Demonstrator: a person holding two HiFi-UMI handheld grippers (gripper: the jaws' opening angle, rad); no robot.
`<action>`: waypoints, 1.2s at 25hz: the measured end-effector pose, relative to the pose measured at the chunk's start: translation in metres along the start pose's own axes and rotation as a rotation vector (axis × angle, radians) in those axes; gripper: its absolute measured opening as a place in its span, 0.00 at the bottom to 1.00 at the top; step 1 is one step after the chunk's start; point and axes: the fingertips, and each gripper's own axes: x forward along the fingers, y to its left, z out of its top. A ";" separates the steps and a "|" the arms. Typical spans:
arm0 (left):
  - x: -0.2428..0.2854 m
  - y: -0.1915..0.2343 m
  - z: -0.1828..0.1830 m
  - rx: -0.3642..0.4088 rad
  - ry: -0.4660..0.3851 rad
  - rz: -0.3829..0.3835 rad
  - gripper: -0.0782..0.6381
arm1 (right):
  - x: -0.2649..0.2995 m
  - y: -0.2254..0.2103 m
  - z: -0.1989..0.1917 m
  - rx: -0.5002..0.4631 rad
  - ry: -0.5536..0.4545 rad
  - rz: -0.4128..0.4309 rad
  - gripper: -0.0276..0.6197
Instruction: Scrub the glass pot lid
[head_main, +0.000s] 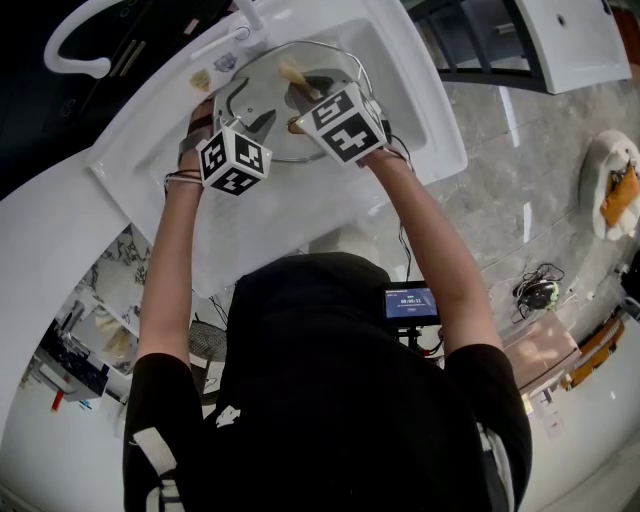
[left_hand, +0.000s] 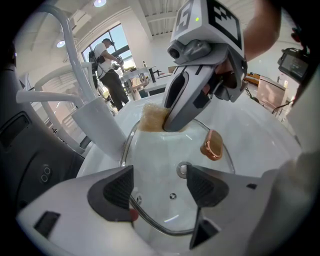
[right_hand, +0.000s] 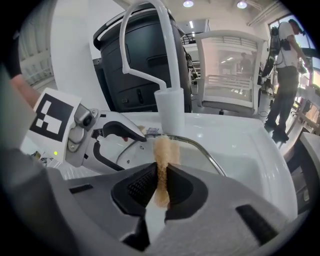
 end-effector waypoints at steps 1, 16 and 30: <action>0.000 0.000 0.000 0.000 0.000 0.000 0.53 | 0.001 0.002 0.002 0.003 -0.004 0.006 0.07; 0.000 0.001 -0.001 0.000 -0.007 0.000 0.53 | 0.007 0.018 -0.001 -0.010 0.007 0.052 0.07; 0.000 -0.001 0.001 0.002 -0.003 0.000 0.53 | -0.010 -0.022 -0.011 0.104 -0.023 -0.015 0.07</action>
